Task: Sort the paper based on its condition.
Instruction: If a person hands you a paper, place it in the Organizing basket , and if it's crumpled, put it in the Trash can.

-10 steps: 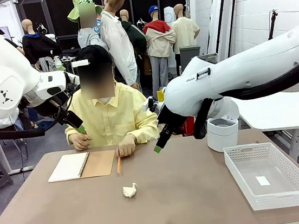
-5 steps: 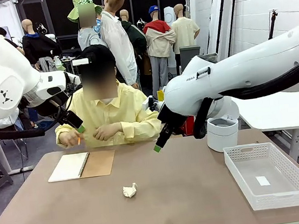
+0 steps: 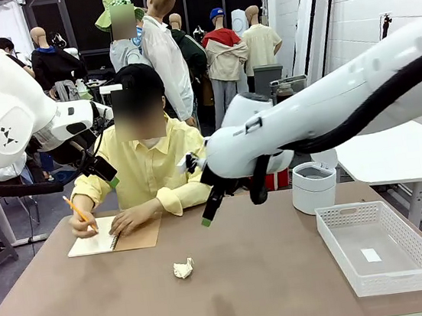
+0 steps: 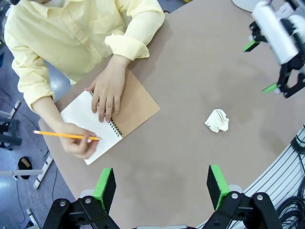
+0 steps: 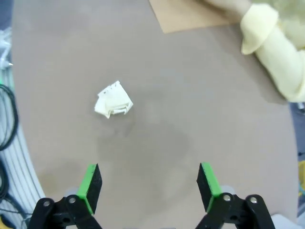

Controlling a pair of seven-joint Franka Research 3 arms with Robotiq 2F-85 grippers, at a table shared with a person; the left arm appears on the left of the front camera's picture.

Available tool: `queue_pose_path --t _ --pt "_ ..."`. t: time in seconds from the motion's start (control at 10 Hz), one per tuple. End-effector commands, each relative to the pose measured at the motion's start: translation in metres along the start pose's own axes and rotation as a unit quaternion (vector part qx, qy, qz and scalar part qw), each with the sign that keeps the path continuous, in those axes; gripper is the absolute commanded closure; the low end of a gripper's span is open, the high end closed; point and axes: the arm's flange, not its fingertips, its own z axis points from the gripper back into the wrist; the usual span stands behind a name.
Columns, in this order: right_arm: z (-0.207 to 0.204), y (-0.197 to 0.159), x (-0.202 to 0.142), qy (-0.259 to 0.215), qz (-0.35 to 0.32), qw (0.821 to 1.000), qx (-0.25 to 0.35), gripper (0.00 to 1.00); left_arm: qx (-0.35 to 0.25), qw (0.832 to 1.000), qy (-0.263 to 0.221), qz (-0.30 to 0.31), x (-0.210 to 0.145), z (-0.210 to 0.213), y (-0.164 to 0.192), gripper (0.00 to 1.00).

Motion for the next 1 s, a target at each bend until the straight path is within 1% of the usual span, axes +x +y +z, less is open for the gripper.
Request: queue_pose_path --t 0.0,0.3,0.5,0.6,0.7,0.8,0.9 --pt "-0.023 -0.006 0.030 0.043 0.009 0.999 0.008 0.00 0.002 1.000 0.001 0.003 0.000 0.001 0.001 0.00" --pt "-0.063 0.007 0.049 0.076 0.029 0.995 0.053 0.00 0.002 1.000 0.001 0.003 0.000 0.001 0.001 0.00" --pt "-0.078 0.017 0.057 0.093 0.041 0.992 0.072 0.00 0.002 1.000 0.001 0.003 0.000 0.001 0.001 0.00" --pt "-0.079 0.020 0.058 0.094 0.044 0.992 0.072 0.00 0.002 1.000 0.001 0.003 0.000 0.001 0.001 0.00" --pt "-0.068 0.016 0.052 0.085 0.041 0.994 0.062 0.00 0.002 1.000 0.001 0.003 0.000 0.001 0.001 0.00" --pt "-0.082 0.024 0.051 0.080 0.041 0.993 0.079 0.00 0.002 1.000 0.001 0.003 0.000 0.001 0.001 0.00" --pt "-0.082 0.024 0.051 0.080 0.041 0.993 0.079 0.00 0.002 1.000 0.001 0.003 0.000 0.001 0.001 0.00"
